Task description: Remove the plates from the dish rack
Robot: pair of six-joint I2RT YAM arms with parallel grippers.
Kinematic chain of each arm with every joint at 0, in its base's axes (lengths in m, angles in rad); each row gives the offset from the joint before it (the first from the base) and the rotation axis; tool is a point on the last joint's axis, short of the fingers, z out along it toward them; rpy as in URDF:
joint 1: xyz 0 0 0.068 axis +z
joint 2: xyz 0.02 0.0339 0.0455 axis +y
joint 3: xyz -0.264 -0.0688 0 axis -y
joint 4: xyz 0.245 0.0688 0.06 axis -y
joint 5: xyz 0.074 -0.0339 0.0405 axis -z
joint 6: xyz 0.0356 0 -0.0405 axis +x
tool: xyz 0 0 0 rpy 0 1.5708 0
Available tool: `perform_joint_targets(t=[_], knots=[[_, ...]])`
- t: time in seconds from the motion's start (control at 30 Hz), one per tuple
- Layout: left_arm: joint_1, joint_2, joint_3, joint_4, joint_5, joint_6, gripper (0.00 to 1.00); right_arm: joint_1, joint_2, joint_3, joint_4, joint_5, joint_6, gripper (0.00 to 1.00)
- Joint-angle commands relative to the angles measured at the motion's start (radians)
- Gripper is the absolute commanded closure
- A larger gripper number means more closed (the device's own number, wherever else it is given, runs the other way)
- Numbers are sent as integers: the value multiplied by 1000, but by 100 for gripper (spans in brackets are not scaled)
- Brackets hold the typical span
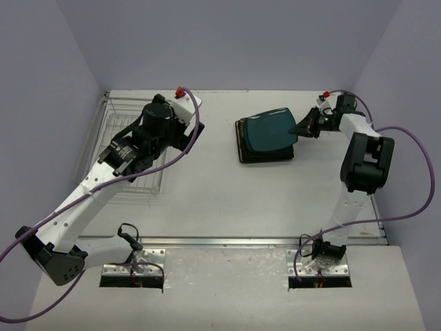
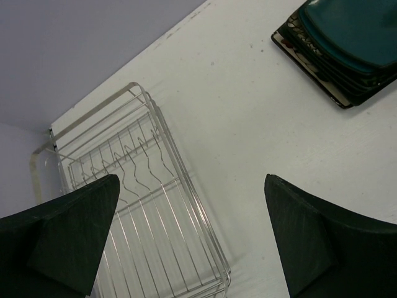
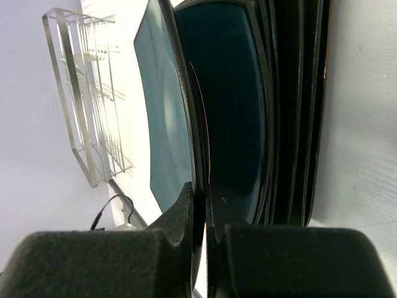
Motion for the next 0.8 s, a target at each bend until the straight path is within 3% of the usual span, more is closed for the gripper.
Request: perform_joint_targets(t=[0.0, 0.37, 0.63, 0.77], knots=[[25, -45, -17, 11, 38, -53, 0, -2, -12, 35, 123, -114, 107, 100], [45, -58, -33, 9, 58, -60, 0, 36, -30, 11, -7, -6, 4, 82], [51, -75, -31, 1, 53, -57, 0, 82, -47, 103, -186, 175, -106, 31], [58, -84, -38, 4, 49, -56, 0, 134, -90, 168, -274, 363, -176, 21]])
